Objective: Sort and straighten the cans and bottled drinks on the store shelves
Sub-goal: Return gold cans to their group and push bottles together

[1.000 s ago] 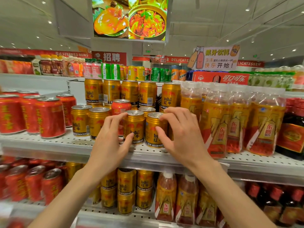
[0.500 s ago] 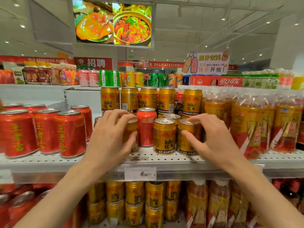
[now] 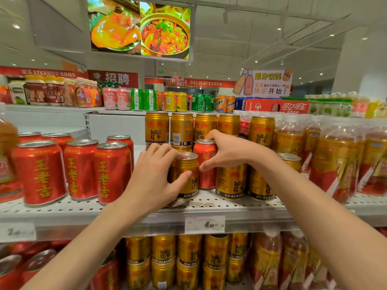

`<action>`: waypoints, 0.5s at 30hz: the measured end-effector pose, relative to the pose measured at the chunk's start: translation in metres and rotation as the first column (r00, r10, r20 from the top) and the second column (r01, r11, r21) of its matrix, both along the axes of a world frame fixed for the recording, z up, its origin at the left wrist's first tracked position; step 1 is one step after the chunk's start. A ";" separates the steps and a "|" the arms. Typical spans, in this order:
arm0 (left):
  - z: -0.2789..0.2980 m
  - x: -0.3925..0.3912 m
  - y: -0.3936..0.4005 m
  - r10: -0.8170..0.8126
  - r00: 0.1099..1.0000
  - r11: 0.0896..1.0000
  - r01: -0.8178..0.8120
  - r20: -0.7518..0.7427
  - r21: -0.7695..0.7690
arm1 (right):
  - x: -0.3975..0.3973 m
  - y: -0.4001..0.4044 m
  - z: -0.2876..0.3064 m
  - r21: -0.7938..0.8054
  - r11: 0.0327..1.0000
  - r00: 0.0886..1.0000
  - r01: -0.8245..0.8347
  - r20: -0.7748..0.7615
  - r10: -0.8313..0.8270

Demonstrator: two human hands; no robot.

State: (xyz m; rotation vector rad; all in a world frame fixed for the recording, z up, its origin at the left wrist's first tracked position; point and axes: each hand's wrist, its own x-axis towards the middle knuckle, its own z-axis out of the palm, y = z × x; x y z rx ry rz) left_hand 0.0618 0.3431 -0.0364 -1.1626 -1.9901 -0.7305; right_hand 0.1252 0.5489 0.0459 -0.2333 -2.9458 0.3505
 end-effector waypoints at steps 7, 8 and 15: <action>0.001 0.004 0.000 0.013 0.999 1.000 -0.013 0.029 -0.010 | 0.008 0.003 -0.006 -0.158 0.987 0.970 -0.034 -0.242 -0.005; 0.001 0.004 0.000 0.016 0.999 1.000 -0.016 0.037 -0.012 | 0.010 0.002 -0.004 -0.209 0.977 0.954 -0.047 -0.299 -0.018; 0.001 0.009 -0.001 0.024 0.998 0.999 -0.023 0.049 -0.022 | 0.031 -0.008 0.019 -0.452 0.868 0.819 -0.205 -0.565 -0.100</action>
